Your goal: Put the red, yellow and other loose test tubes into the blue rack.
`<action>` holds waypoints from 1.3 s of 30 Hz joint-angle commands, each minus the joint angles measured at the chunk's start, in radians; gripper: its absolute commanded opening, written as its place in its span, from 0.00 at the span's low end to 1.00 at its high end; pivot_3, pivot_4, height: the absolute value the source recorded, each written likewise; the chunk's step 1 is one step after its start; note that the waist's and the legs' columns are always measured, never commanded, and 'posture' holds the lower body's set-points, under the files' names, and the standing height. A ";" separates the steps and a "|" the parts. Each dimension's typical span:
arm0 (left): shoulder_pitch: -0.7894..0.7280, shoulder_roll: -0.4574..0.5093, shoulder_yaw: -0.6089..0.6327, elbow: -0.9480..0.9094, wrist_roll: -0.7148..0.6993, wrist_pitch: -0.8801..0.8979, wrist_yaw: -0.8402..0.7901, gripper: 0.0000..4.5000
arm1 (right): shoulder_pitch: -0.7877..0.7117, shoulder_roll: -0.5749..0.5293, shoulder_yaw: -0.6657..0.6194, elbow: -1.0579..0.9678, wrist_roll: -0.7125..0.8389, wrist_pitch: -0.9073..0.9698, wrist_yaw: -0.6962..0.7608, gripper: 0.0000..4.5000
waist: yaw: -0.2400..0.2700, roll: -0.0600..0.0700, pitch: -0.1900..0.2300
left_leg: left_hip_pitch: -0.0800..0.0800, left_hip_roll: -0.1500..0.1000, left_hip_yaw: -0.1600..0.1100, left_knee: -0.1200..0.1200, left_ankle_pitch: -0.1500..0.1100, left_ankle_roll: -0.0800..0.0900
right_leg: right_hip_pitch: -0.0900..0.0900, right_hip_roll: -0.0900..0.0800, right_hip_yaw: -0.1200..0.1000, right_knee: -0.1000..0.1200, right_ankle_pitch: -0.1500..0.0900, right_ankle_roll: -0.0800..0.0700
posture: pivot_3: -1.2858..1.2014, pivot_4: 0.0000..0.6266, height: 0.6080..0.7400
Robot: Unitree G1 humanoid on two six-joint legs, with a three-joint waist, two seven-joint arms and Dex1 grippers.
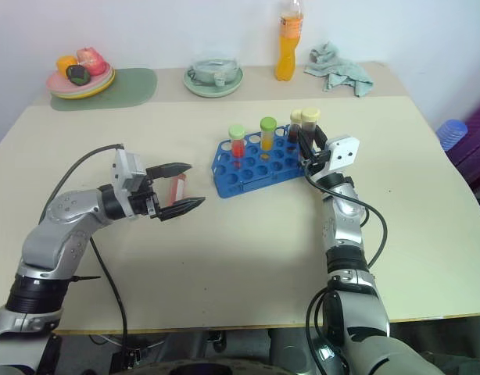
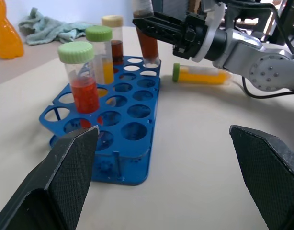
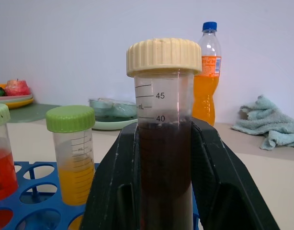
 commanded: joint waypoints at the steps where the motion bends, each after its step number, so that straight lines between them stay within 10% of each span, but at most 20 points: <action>1: 0.007 -0.001 0.021 -0.032 -0.013 -0.008 0.007 1.00 | -0.017 0.008 0.008 0.034 0.012 -0.021 -0.002 0.21 | 0.000 0.000 0.000 | 0.000 0.000 0.000 0.000 0.000 0.000 | 0.000 0.000 0.000 0.000 0.000 0.000 | 0.52 0.24 1.00; 14: 0.014 -0.002 0.021 -0.026 -0.015 -0.014 0.006 1.00 | -0.029 0.039 -0.023 0.139 0.073 -0.075 0.006 0.21 | -0.001 0.000 0.000 | 0.001 0.000 0.000 0.000 0.000 0.000 | 0.000 0.000 0.001 0.000 0.000 0.000 | 0.52 0.24 1.00; 21: 0.013 -0.011 0.016 -0.016 -0.012 -0.020 0.006 1.00 | 0.020 -0.006 0.007 0.020 0.009 -0.087 -0.045 0.93 | 0.001 0.001 0.000 | 0.001 0.000 0.001 -0.001 0.000 0.000 | 0.000 0.000 0.001 0.000 0.000 0.000 | 0.52 0.24 1.00; 39: -0.010 -0.042 -0.032 0.041 -0.009 -0.080 -0.125 1.00 | 0.302 -0.539 -0.008 -0.827 0.221 0.989 0.121 0.93 | 0.011 0.000 0.000 | 0.000 0.001 0.000 0.000 -0.001 0.002 | 0.000 -0.001 0.001 -0.001 0.000 -0.001 | 0.52 0.24 1.00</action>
